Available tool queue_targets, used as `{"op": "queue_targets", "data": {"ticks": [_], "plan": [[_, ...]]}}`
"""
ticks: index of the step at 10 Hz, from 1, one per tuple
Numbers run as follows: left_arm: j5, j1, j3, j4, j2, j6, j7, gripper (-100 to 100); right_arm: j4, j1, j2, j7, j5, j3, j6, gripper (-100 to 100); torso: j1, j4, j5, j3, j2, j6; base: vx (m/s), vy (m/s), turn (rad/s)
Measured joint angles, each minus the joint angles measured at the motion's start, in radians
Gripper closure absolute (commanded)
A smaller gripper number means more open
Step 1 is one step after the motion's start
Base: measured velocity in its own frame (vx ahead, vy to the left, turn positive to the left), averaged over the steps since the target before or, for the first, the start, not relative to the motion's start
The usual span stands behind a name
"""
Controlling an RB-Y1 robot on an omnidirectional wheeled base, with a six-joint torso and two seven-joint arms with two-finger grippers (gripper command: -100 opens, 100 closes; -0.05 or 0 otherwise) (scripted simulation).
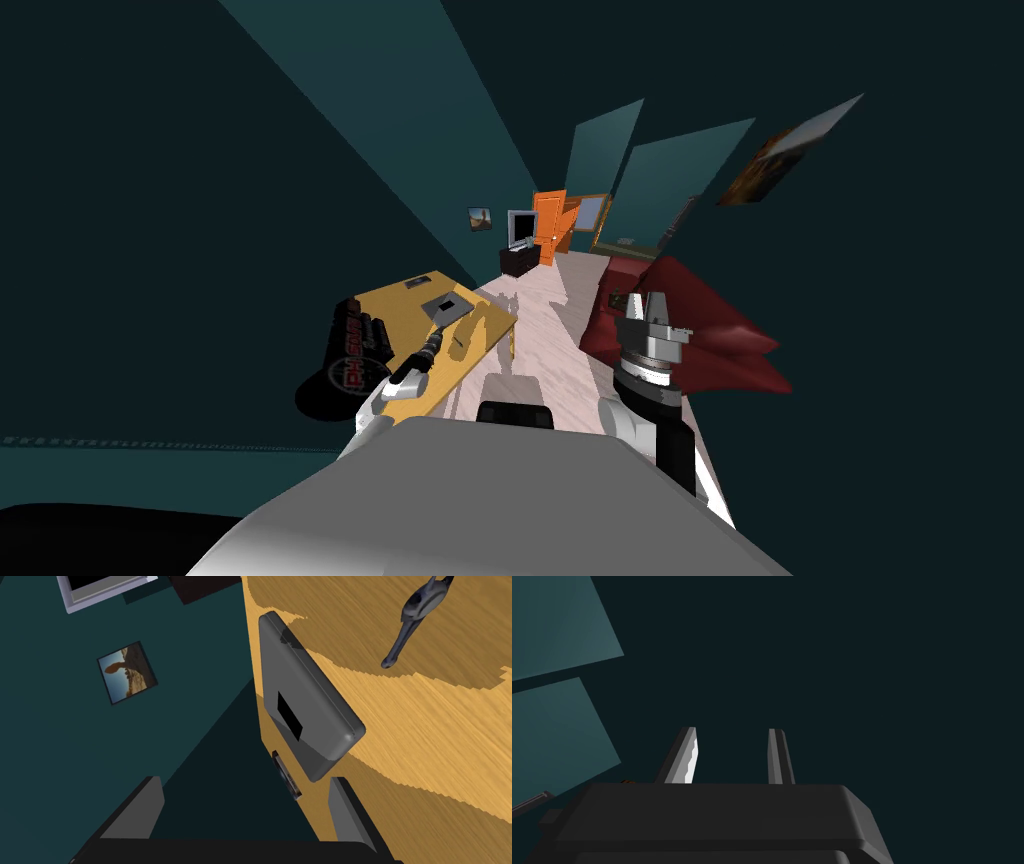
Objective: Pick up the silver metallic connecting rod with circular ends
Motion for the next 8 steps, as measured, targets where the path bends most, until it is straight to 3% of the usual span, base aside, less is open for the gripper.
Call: {"op": "queue_targets", "data": {"ticks": [1,4,6,8], "plan": [[0.022,-0.018,0.004,0.039,0.026,0.022,-0.003,-100,0.000,0.000,0.000,0.000,0.000,0.000,0.000,0,0.000,0.000,0.000,0.000,0.000,0.001,0.002,0.021,-0.140],[0.039,-0.044,0.020,0.106,0.032,0.097,-0.022,-100,0.000,0.000,0.000,0.000,0.000,0.000,0.000,0,0.001,0.000,0.000,0.000,0.000,0.000,-0.001,0.020,-0.225],[0.069,-0.069,0.026,0.167,0.062,0.145,-0.031,-100,0.000,0.000,0.000,0.000,0.000,0.000,0.000,0,0.001,0.000,0.000,0.000,0.001,0.000,-0.006,0.030,-0.245],[0.079,-0.081,0.042,0.197,0.069,0.207,-0.044,-100,0.000,0.000,0.000,0.000,0.000,0.000,0.000,0,0.001,0.000,0.000,0.001,0.001,-0.001,-0.007,0.026,-0.052]]}}
